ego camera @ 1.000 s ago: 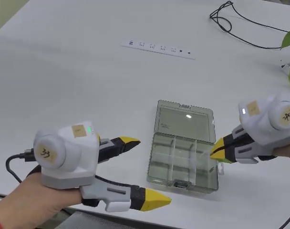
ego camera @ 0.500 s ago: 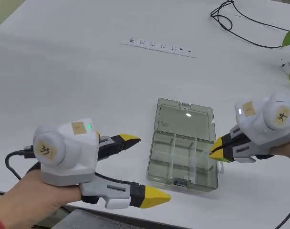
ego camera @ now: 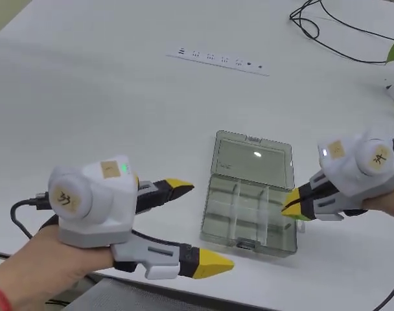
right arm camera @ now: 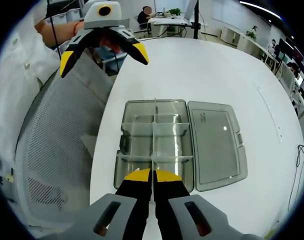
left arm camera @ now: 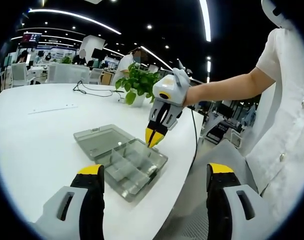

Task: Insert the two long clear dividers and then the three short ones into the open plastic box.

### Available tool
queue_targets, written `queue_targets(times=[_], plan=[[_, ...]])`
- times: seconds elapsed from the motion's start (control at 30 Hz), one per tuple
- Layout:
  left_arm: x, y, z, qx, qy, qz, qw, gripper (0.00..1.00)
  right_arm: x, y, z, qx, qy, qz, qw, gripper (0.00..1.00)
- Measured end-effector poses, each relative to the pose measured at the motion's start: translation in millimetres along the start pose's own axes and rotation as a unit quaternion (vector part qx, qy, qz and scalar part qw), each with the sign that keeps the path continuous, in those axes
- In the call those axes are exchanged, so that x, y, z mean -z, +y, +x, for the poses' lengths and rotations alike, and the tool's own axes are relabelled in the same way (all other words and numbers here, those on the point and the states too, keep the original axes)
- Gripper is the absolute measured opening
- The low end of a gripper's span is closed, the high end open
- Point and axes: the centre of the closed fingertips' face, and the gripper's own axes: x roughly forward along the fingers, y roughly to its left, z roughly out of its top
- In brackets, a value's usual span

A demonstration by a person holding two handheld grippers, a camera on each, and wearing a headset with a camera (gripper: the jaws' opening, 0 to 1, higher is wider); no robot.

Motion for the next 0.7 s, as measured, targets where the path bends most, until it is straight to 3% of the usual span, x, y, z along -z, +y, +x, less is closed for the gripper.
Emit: queue_targets(times=[0.13, 0.37, 0.7], plan=[[0.2, 0.6, -0.8, -0.002, 0.001, -0.001, 1.0000, 0.85, 5.3, -3.2, 5.3, 0.002, -0.004, -0.015, 0.9999, 0.02], [1.2, 0.6, -1.1, -0.003, 0.003, 0.000, 1.0000, 0.86, 8.7, -3.9, 13.8, 0.008, -0.014, -0.011, 0.9998, 0.02], [2.0, 1.4, -1.1, -0.002, 0.006, 0.001, 1.0000, 0.86, 18.5, -7.8, 25.5, 0.010, 0.011, -0.022, 0.9996, 0.02]])
